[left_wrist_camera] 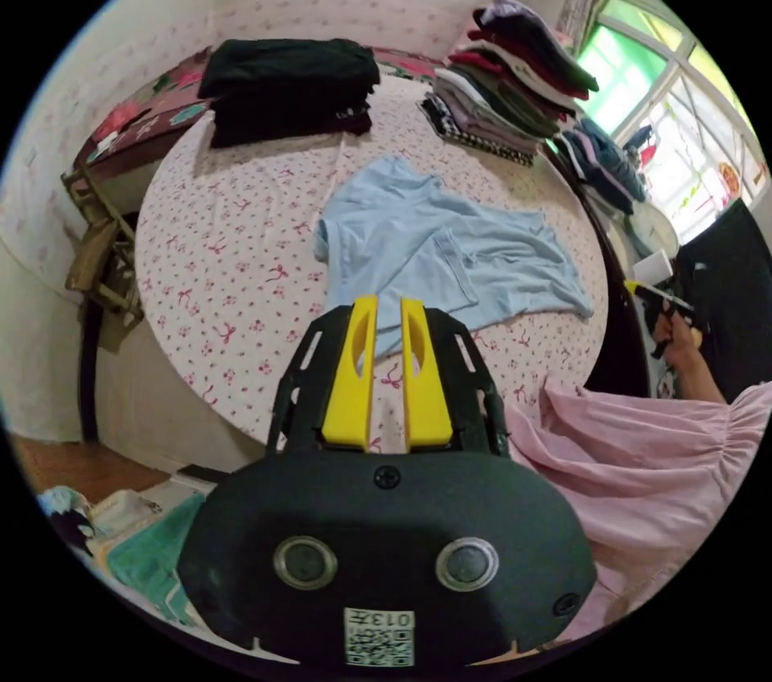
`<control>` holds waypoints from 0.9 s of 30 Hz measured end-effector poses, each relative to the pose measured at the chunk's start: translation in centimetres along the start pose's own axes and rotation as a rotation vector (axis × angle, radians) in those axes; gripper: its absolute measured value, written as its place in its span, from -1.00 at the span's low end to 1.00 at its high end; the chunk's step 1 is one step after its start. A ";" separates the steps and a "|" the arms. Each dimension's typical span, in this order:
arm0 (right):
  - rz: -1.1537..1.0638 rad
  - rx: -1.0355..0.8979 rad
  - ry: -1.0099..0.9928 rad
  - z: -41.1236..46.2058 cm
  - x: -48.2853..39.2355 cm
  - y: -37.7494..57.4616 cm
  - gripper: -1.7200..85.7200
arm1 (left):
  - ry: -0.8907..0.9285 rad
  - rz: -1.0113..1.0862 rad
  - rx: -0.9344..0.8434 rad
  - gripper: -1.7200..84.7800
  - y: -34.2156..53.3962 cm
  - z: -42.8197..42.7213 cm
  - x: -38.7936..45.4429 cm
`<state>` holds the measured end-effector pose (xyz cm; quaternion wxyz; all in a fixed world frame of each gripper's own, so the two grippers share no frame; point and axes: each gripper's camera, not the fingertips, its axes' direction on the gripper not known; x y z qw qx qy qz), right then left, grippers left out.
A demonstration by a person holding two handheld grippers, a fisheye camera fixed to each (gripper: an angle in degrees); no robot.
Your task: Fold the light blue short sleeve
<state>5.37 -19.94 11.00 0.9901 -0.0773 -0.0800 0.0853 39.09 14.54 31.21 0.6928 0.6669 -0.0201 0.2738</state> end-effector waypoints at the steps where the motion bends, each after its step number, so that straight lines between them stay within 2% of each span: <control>1: -0.026 -0.021 0.013 0.6 -0.4 -0.5 -0.84 | -0.012 0.047 -0.040 -0.80 -0.7 1.5 1.1; 4: -0.117 -0.116 0.097 4.1 -2.1 -2.8 -0.80 | -0.046 0.117 -0.119 -0.75 -2.2 5.2 3.2; 9: -0.116 -0.195 0.175 8.0 -2.2 -4.6 -0.77 | -0.073 0.182 -0.158 -0.68 -3.8 8.1 5.4; 12: -0.127 -0.290 0.186 10.3 -2.3 -4.2 -0.86 | -0.032 0.240 -0.217 -0.73 -3.7 9.8 6.4; 13: -0.125 -0.265 0.212 10.0 -2.4 -3.9 -0.88 | -0.120 0.277 -0.205 -0.79 -3.3 9.6 6.8; 15: -0.133 -0.266 0.201 9.4 -2.6 -3.4 -0.91 | -0.127 0.317 -0.209 -0.87 -3.1 9.2 6.7; 17: -0.155 -0.200 0.148 6.9 -3.0 -2.8 -0.93 | -0.088 0.324 -0.224 -0.92 -3.2 8.0 5.9; 22: -0.191 0.042 -0.007 -2.6 -2.6 -1.6 -0.94 | 0.141 0.349 0.001 -0.95 -3.0 -1.4 1.5; 24: -0.209 0.134 -0.167 -7.1 -2.1 -0.5 -0.94 | 0.234 0.393 0.059 -0.95 -2.6 -5.0 0.1; 27: -0.251 0.224 -0.297 -11.3 -1.8 0.9 -0.94 | 0.378 0.472 0.168 -0.95 -1.4 -11.3 -1.9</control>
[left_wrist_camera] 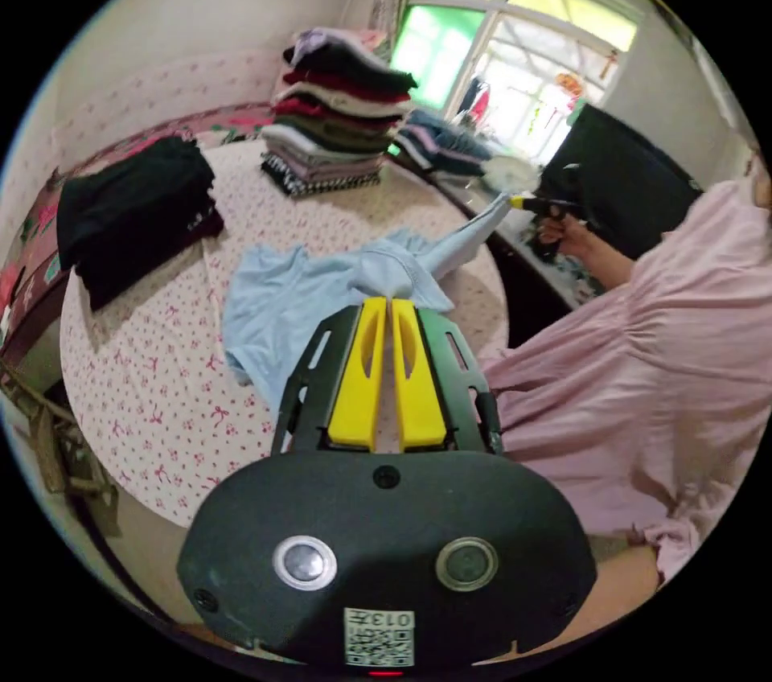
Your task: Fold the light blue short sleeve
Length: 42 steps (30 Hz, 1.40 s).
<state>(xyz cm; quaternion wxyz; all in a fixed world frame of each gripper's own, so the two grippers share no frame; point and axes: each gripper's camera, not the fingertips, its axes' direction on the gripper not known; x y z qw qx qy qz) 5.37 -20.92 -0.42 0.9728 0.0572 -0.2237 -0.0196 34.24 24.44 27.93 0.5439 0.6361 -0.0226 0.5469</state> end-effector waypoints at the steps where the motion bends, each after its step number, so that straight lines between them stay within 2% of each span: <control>1: -0.026 0.048 -0.043 -2.2 -0.7 0.3 -0.94 | 0.052 0.022 0.072 -0.95 0.4 -2.7 0.2; 3: -0.071 0.126 -0.148 -5.5 -1.3 0.8 -0.94 | 0.108 0.038 0.167 -0.96 1.3 -5.8 0.0; 5: -0.069 0.113 -0.155 -6.3 -1.0 1.1 -0.95 | 0.100 -0.001 0.223 -0.96 2.5 -7.3 -1.1; 7: -0.003 0.014 -0.022 -5.1 -0.4 0.8 -0.94 | -0.002 -0.147 0.206 -0.96 3.6 -7.0 -3.7; 9: 0.087 -0.099 0.067 -2.5 0.7 -0.6 -0.94 | -0.010 -0.243 0.204 -0.96 3.3 -6.2 -5.7; 12: 0.060 -0.101 0.147 -1.3 0.1 -4.1 -0.94 | -0.143 -0.229 0.208 -0.96 -0.9 -7.6 -6.5; 15: -0.169 0.134 0.285 -5.3 -5.7 -11.0 -0.94 | -0.306 -0.041 0.418 -0.96 -6.1 -13.9 -2.8; 18: -0.305 0.321 0.333 -9.6 -10.0 -13.0 -0.95 | -0.384 0.119 0.624 -0.96 -7.9 -20.4 1.8; 20: -0.388 0.436 0.350 -12.8 -12.7 -12.5 -0.95 | -0.419 0.198 0.678 -0.96 -7.4 -22.8 4.1; 22: -0.407 0.465 0.336 -14.0 -13.6 -11.1 -0.95 | -0.430 0.254 0.682 -0.96 -5.7 -24.2 5.9; 26: -0.414 0.409 0.261 -13.8 -12.9 -5.9 -0.94 | -0.374 0.246 0.573 -0.96 -2.3 -23.4 5.9; 28: -0.368 0.336 0.246 -12.5 -12.0 -3.5 -0.94 | -0.358 0.205 0.421 -0.96 0.0 -20.9 5.2; 32: -0.181 0.036 0.264 -6.3 -9.0 2.7 -0.94 | -0.216 0.066 0.177 -0.96 3.8 -14.8 2.5; 34: -0.064 -0.093 0.273 -2.6 -7.1 5.7 -0.94 | -0.103 -0.140 0.063 -0.96 7.1 -9.1 -1.1; 37: 0.126 -0.259 0.238 3.2 -3.4 10.2 -0.94 | -0.044 -0.361 -0.095 -0.96 11.0 -1.9 -4.7; 39: 0.208 -0.353 0.226 6.3 -1.4 12.6 -0.95 | 0.014 -0.413 -0.172 -0.96 12.4 1.2 -5.6; 42: 0.201 -0.389 0.235 6.9 -1.0 13.5 -0.95 | 0.051 -0.352 -0.251 -0.96 12.8 2.7 -4.9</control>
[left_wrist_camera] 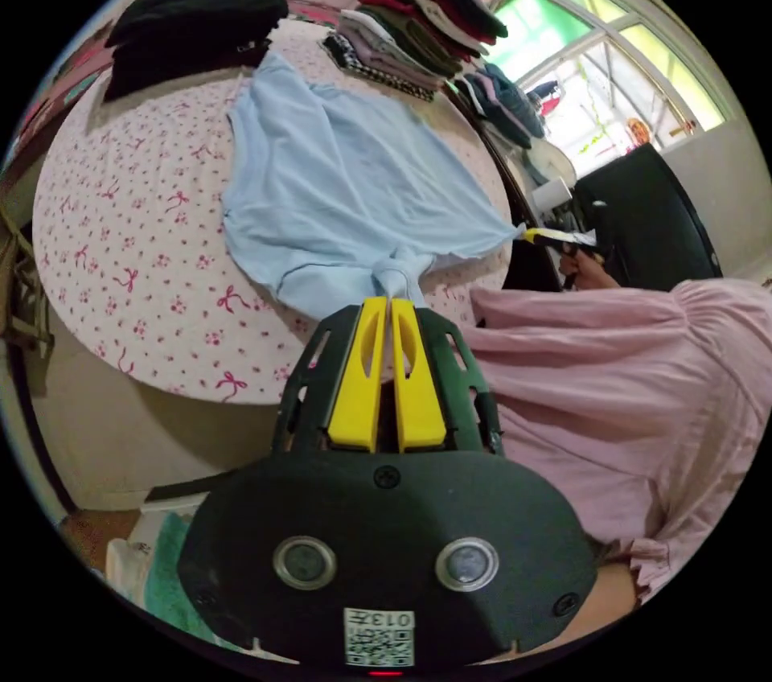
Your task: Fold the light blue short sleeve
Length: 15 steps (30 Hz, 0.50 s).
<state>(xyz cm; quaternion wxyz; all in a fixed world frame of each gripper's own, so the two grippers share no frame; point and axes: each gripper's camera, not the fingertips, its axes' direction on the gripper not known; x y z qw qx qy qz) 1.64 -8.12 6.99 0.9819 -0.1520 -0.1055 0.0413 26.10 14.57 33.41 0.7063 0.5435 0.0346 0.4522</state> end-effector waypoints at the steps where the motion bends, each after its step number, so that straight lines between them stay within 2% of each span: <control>1: -0.021 0.019 0.002 -0.5 0.0 0.3 -0.95 | 0.004 0.050 -0.010 -0.96 0.1 -0.6 0.6; 6: -0.123 0.081 -0.028 -2.9 -0.1 1.5 -0.94 | 0.107 0.201 -0.016 -0.96 0.4 -3.7 2.7; 9: -0.150 -0.043 0.042 0.0 0.3 1.9 -0.94 | 0.088 0.132 -0.129 -0.96 0.7 -0.9 1.7; 13: -0.043 -0.145 -0.003 4.2 2.4 2.1 -0.93 | 0.113 -0.071 -0.263 -0.96 2.4 3.8 -1.8; 15: 0.001 -0.096 0.049 3.8 3.4 1.9 -0.92 | 0.137 -0.104 -0.251 -0.96 3.0 3.2 -2.6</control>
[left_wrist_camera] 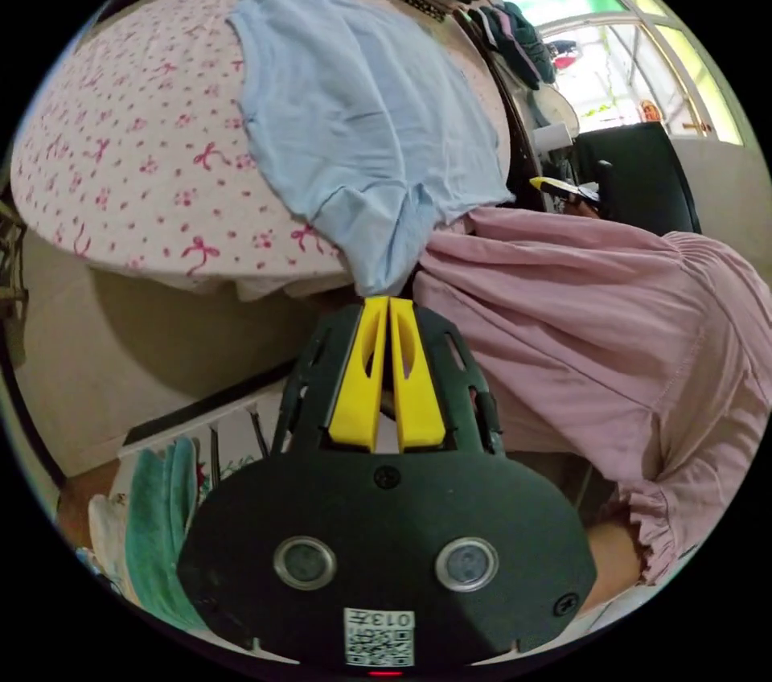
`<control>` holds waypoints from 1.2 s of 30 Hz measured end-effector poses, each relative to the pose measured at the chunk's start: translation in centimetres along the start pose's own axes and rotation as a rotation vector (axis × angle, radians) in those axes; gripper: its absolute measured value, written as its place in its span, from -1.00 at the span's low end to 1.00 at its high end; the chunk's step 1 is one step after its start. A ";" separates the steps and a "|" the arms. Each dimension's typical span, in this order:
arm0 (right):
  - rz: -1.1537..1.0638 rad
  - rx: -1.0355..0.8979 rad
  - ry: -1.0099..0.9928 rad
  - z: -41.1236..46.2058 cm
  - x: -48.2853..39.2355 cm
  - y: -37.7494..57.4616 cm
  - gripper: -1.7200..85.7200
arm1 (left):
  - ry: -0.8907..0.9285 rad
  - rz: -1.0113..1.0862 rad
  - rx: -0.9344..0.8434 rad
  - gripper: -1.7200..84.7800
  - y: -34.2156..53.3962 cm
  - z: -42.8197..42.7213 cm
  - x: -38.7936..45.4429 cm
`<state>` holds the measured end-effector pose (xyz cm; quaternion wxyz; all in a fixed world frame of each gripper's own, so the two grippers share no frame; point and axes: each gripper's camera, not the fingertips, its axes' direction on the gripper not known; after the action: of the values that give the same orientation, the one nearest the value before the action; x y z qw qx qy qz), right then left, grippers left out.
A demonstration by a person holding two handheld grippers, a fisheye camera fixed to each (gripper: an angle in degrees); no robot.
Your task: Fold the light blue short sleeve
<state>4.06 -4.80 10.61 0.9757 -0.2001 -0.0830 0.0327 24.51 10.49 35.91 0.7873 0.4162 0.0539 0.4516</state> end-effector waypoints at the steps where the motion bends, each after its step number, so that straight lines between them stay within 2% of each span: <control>1: 0.013 0.012 0.003 -0.2 0.4 -0.1 -0.92 | 0.003 -0.022 0.032 -0.96 0.2 -1.1 -0.6; 2: 0.044 0.029 0.013 -0.5 1.4 -0.6 -0.91 | -0.008 -0.038 0.054 -0.96 0.3 -1.8 -0.9; 7: 0.084 0.097 0.021 -0.2 4.5 -5.2 -0.89 | -0.250 -0.242 0.386 -0.94 -4.2 -7.7 -3.3; 9: 0.054 0.119 0.045 0.6 4.7 -8.2 -0.88 | -0.301 -0.254 0.427 -0.91 -7.8 -8.0 -3.4; 15: -0.028 0.143 0.082 4.9 4.6 -20.5 -0.83 | -0.510 -0.200 0.329 -0.77 -21.8 -5.7 -3.0; 19: -0.086 0.134 0.137 7.7 4.2 -28.1 -0.80 | -0.536 -0.161 0.285 -0.73 -27.4 -4.5 -2.7; 23: -0.141 0.073 0.171 10.9 4.2 -33.2 -0.78 | -0.554 -0.146 0.191 -0.73 -29.0 -2.6 -2.7; 27: -0.180 0.021 0.163 13.4 4.2 -35.1 -0.78 | -0.588 -0.117 0.232 -0.78 -28.6 -2.2 -1.5; 32: -0.255 -0.041 0.211 15.2 3.0 -35.2 -0.90 | -0.634 -0.116 0.231 -0.91 -28.0 -2.8 0.0; 34: -0.282 0.007 0.252 14.0 2.7 -34.7 -0.92 | -0.628 -0.105 0.319 -0.93 -26.6 -4.9 1.4; 36: -0.267 0.090 0.210 11.5 3.8 -33.9 -0.92 | -0.672 -0.118 0.389 -0.94 -25.0 -6.7 2.2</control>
<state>6.77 -31.10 35.04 0.9827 -0.1456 -0.0048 -0.1146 39.39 10.10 14.60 0.6922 0.6786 -0.0984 0.2252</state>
